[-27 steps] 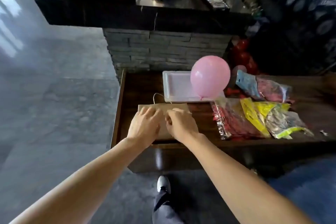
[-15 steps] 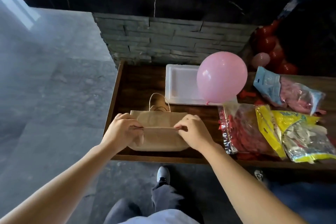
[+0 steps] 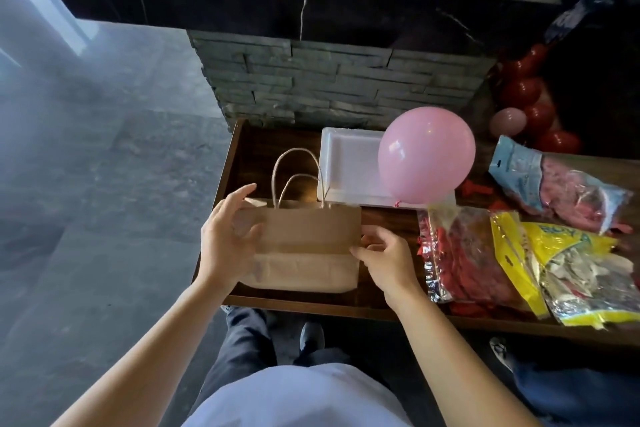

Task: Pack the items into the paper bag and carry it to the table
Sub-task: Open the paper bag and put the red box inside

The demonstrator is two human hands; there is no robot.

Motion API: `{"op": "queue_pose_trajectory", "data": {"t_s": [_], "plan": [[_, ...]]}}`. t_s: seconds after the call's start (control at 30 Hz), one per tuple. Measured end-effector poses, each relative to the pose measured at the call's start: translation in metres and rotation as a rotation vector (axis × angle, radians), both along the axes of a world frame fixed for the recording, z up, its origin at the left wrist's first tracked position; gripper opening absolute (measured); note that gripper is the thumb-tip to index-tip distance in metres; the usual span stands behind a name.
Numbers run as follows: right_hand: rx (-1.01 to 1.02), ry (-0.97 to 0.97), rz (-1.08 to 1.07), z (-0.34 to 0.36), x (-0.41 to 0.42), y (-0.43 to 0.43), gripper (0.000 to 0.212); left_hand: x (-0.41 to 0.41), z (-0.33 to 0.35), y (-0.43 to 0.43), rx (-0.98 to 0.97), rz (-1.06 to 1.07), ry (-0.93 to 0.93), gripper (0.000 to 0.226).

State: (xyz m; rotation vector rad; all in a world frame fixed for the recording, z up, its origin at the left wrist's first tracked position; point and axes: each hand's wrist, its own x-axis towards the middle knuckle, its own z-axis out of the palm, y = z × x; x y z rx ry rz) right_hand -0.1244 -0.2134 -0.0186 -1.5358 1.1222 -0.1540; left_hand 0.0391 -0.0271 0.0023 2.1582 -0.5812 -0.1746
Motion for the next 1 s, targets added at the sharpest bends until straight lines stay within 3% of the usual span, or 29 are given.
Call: {"op": "queue_pose_trajectory", "data": {"t_s": [0.07, 0.17, 0.27, 0.43, 0.57, 0.63, 0.7, 0.77, 0.83, 0.9, 1.0], "plan": [[-0.029, -0.06, 0.025, 0.005, -0.001, -0.002, 0.025, 0.001, 0.009, -0.001, 0.005, -0.112, -0.14, 0.043], [-0.012, -0.127, 0.004, 0.012, -0.003, -0.005, 0.03, 0.003, 0.019, 0.003, 0.135, -0.276, -0.38, 0.017], [-0.022, -0.165, 0.074, 0.024, -0.005, -0.008, 0.041, 0.002, 0.027, 0.007, 0.248, -0.373, -0.567, 0.007], [-0.402, -0.302, 0.257, 0.076, 0.012, -0.011, 0.037, -0.002, 0.053, 0.014, 0.255, -0.572, -0.661, 0.014], [-0.563, -0.409, 0.54, 0.116, 0.041, 0.008, 0.026, -0.011, 0.077, 0.019, 0.254, -0.697, -0.574, 0.016], [-0.453, -0.252, 0.771, 0.123, 0.059, 0.018, 0.026, -0.016, 0.086, 0.023, 0.312, -0.775, -0.505, 0.02], [-0.423, 0.102, 1.09, 0.117, 0.078, 0.022, 0.033, -0.02, 0.092, 0.028, 0.406, -0.841, -0.432, 0.024], [-0.48, 0.475, 1.276, 0.104, 0.094, 0.023, 0.053, -0.022, 0.093, 0.034, 0.475, -0.867, -0.372, 0.032], [-0.502, 0.667, 1.234, 0.091, 0.102, 0.022, 0.071, -0.022, 0.092, 0.039, 0.511, -0.877, -0.336, 0.042], [-0.516, 0.681, 1.145, 0.081, 0.105, 0.023, 0.09, -0.02, 0.095, 0.043, 0.551, -0.882, -0.296, 0.035], [-0.577, 0.75, 1.18, 0.066, 0.101, 0.027, 0.11, -0.018, 0.098, 0.045, 0.614, -0.882, -0.151, 0.028]]}}
